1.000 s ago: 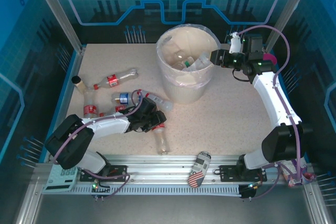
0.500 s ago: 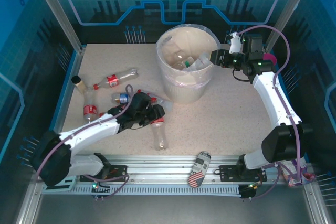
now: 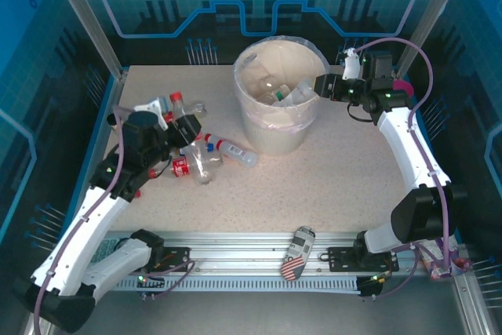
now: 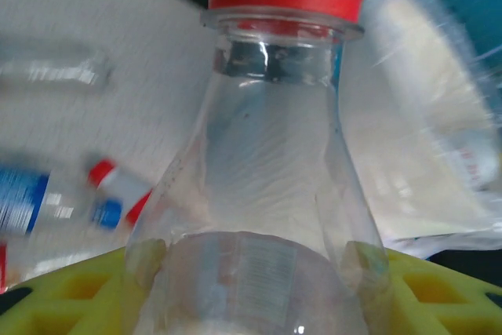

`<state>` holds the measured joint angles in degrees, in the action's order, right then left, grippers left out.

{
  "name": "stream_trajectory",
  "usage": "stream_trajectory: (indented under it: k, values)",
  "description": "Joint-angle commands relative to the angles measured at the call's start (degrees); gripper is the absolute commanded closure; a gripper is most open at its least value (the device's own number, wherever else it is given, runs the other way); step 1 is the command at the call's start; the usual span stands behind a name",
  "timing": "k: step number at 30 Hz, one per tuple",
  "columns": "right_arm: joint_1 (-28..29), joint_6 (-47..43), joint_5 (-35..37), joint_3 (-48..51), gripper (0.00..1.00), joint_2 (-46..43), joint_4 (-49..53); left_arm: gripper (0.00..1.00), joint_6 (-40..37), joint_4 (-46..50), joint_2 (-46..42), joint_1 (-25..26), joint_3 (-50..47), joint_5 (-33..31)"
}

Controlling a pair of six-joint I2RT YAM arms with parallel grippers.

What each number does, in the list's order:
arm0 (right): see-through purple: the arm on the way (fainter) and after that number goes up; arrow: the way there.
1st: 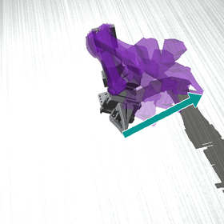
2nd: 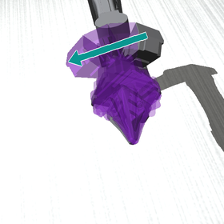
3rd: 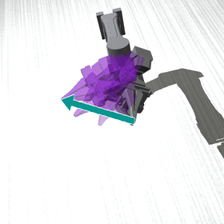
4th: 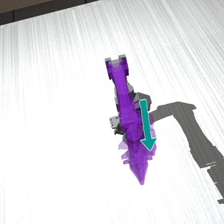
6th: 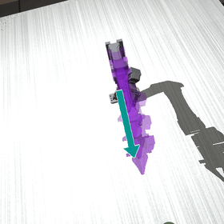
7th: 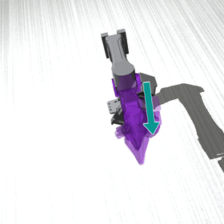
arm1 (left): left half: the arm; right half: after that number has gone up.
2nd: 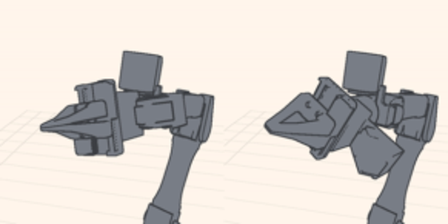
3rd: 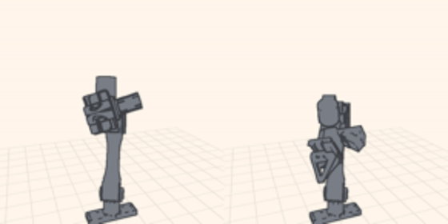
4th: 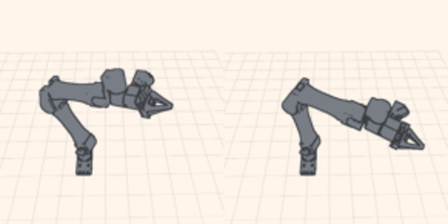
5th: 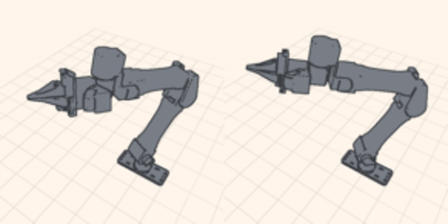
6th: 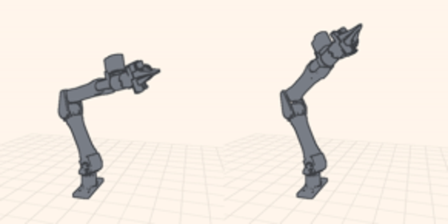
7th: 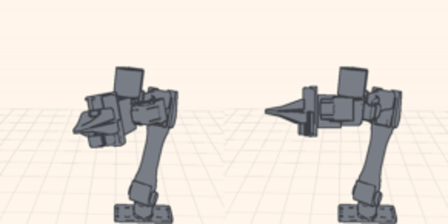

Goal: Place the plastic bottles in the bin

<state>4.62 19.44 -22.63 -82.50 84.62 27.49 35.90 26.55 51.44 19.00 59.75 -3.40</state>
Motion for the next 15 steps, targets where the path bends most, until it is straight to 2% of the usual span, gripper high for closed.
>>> stream_trajectory:
  k: [1,5,9,15]
  values:
    - [1.12,-0.72,-0.08,-0.26,0.54,1.38,3.01,0.66,-8.7,-7.22,4.53,-0.46,6.63,0.06]
    - [1.18,-0.47,-0.31,-0.14,0.55,1.78,3.14,0.78,-8.94,-11.63,10.54,-0.46,13.08,-0.99]
    - [1.21,-0.03,-1.35,0.21,0.55,2.04,2.95,0.88,-7.61,-23.35,15.71,-0.46,16.39,-0.5]
    - [1.27,1.61,-3.23,0.67,0.56,1.86,1.6,0.92,-7.1,-41.76,24.97,-0.37,20.86,3.57]
